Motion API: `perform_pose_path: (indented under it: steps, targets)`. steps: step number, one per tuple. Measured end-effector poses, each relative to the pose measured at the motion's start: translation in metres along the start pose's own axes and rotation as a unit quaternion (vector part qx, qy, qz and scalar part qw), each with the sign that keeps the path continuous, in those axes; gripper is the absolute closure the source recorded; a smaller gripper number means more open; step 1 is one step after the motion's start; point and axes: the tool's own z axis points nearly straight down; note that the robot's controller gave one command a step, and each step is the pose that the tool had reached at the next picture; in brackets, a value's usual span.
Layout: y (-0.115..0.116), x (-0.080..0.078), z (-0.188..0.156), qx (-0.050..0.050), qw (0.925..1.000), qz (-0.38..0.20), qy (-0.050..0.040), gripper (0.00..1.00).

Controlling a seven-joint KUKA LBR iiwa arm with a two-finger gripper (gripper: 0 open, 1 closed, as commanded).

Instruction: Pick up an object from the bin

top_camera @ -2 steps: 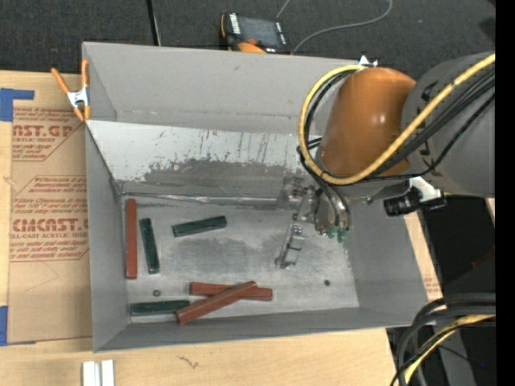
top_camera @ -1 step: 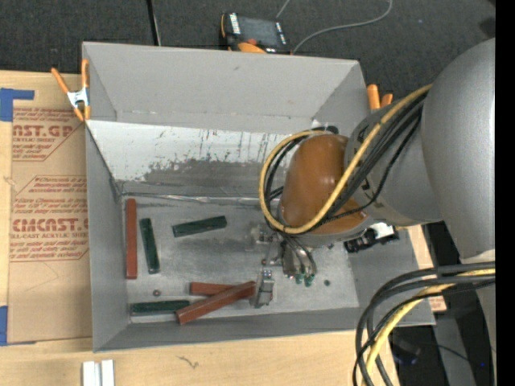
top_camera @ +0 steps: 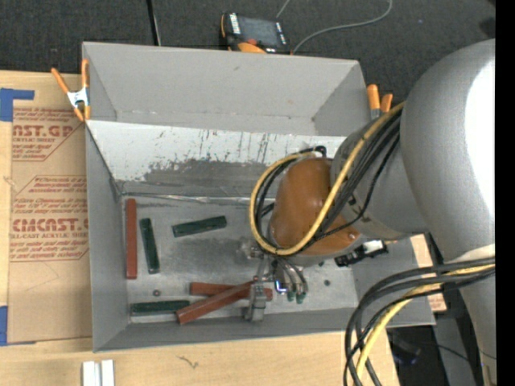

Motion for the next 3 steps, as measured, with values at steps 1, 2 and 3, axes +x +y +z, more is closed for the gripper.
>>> perform_pose_path:
  steps: [1, 2, 3]
  targets:
    - [0.000, 0.001, -0.001, 0.000, 1.0000, 0.000, 0.0018, 1.00]
    - [0.018, -0.024, -0.001, 0.001, 0.9983, -0.059, 0.0018, 1.00]
    - [0.022, -0.039, -0.125, -0.001, 0.9986, -0.054, -0.0030, 1.00]
